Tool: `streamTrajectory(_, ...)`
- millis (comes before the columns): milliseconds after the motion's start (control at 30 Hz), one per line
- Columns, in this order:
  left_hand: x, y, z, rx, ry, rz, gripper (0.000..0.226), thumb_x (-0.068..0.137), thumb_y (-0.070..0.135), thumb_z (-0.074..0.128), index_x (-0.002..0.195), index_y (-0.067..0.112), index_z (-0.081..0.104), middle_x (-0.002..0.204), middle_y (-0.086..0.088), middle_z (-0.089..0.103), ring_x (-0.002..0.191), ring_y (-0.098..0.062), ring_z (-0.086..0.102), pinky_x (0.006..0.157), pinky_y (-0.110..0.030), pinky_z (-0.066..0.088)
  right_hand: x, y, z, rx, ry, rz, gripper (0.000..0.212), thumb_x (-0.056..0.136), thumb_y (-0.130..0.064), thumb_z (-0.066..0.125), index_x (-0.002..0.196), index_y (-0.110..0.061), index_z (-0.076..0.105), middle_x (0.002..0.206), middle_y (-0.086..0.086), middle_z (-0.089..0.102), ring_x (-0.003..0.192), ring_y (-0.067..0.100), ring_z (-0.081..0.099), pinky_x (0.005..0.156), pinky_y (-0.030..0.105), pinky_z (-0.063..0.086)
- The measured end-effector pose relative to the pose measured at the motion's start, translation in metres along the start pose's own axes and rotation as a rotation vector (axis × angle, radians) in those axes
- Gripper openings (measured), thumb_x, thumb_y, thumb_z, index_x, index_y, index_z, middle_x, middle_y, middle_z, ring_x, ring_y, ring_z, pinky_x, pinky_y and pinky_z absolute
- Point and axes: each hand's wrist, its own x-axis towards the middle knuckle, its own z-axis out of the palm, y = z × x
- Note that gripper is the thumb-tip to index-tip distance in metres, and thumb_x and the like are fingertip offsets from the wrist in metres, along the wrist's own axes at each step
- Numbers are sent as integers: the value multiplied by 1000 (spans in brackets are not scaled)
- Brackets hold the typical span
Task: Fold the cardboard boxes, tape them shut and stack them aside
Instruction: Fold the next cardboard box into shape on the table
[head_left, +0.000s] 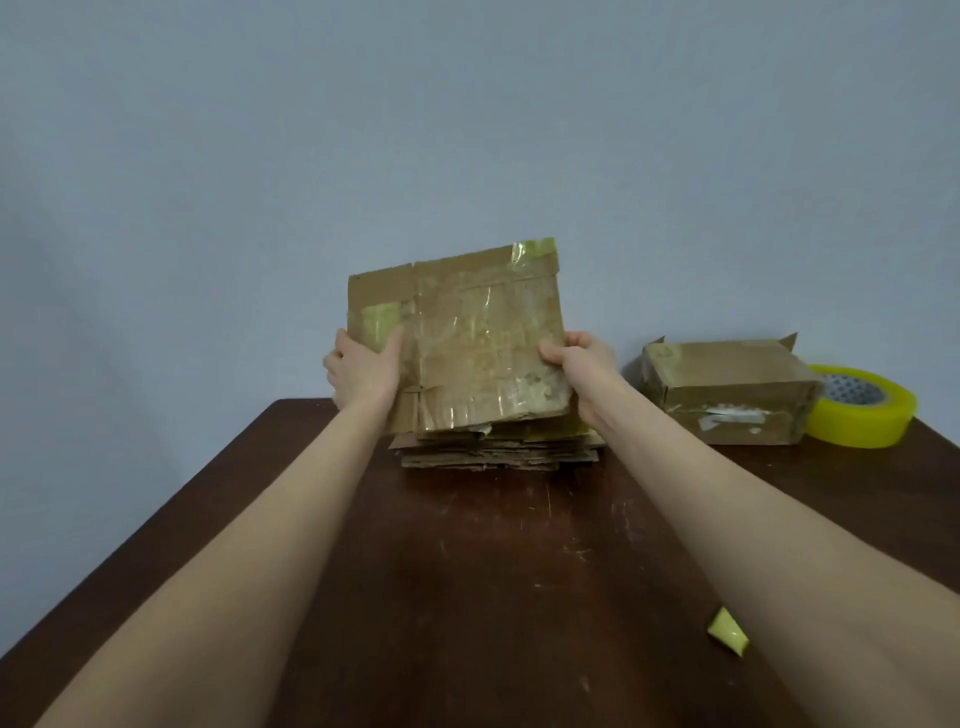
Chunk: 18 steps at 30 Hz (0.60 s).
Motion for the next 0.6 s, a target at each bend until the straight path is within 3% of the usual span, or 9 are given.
streamTrajectory(100,-17,-5,-24,-192,-130,2,102,79,64,59,152,12,10,154,-11,26,138,-31,33,110,-47,32,-30,0,-18,-2,-95,-16,27,91,-3,60,115,-11,53,108,12,68,81,21,67,70,34,57)
streamTrajectory(200,-50,-13,-44,-279,-226,55,109,69,68,67,150,14,18,149,-5,37,134,-26,40,109,-45,36,-62,6,-35,-223,-141,-93,48,88,3,60,130,-15,45,114,8,64,84,15,64,66,26,52)
streamTrajectory(367,-110,-25,-58,-405,-404,155,86,78,49,68,147,19,27,137,3,47,126,-18,47,102,-34,40,-109,23,-48,-276,-110,-175,82,72,-20,83,140,-16,36,126,1,58,110,18,60,96,38,50)
streamTrajectory(500,-136,-42,-71,-413,-613,160,116,55,59,83,149,37,18,146,5,41,132,-17,43,111,-42,36,-141,43,-56,-404,-38,-303,91,71,-22,84,143,-22,30,132,-1,53,121,18,53,102,39,45)
streamTrajectory(600,-154,-62,-75,-394,-709,202,108,55,51,80,146,35,23,137,9,50,125,-11,49,102,-32,44,-161,68,-59,-546,-1,-363,104,70,-26,83,149,-33,17,143,-5,43,130,19,44,105,47,41)
